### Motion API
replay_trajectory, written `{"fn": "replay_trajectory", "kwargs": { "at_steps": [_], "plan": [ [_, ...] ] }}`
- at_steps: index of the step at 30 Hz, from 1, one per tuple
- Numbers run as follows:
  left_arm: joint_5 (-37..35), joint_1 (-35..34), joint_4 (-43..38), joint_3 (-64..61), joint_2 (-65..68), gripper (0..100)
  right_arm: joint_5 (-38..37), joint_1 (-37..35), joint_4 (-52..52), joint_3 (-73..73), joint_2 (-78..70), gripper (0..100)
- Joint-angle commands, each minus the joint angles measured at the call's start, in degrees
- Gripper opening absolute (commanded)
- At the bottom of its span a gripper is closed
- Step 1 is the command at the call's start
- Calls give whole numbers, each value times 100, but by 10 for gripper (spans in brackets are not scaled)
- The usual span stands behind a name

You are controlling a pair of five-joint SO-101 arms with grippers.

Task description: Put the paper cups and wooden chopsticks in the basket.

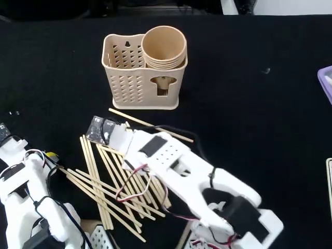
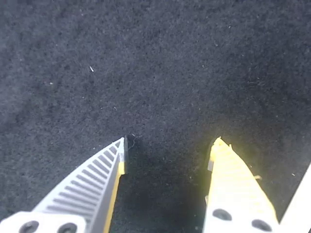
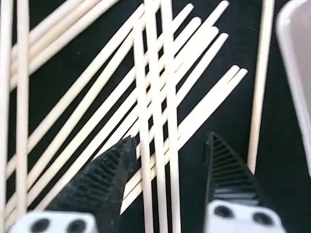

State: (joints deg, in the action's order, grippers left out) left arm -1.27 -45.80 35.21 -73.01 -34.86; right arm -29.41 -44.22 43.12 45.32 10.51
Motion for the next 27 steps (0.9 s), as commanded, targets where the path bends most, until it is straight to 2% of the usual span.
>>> {"fn": "replay_trajectory", "kwargs": {
  "at_steps": [1, 6, 12, 27],
  "plan": [
    [44, 75, -79, 75, -62, 278, -255, 0, 35, -321, -127, 234],
    [44, 75, -79, 75, -62, 278, -484, 53, -9, -330, -321, 229],
    [44, 66, -79, 75, -62, 278, -747, 290, -9, -295, -444, 119],
    [44, 66, -79, 75, -62, 278, -712, 466, -9, -286, -453, 123]
  ]
}}
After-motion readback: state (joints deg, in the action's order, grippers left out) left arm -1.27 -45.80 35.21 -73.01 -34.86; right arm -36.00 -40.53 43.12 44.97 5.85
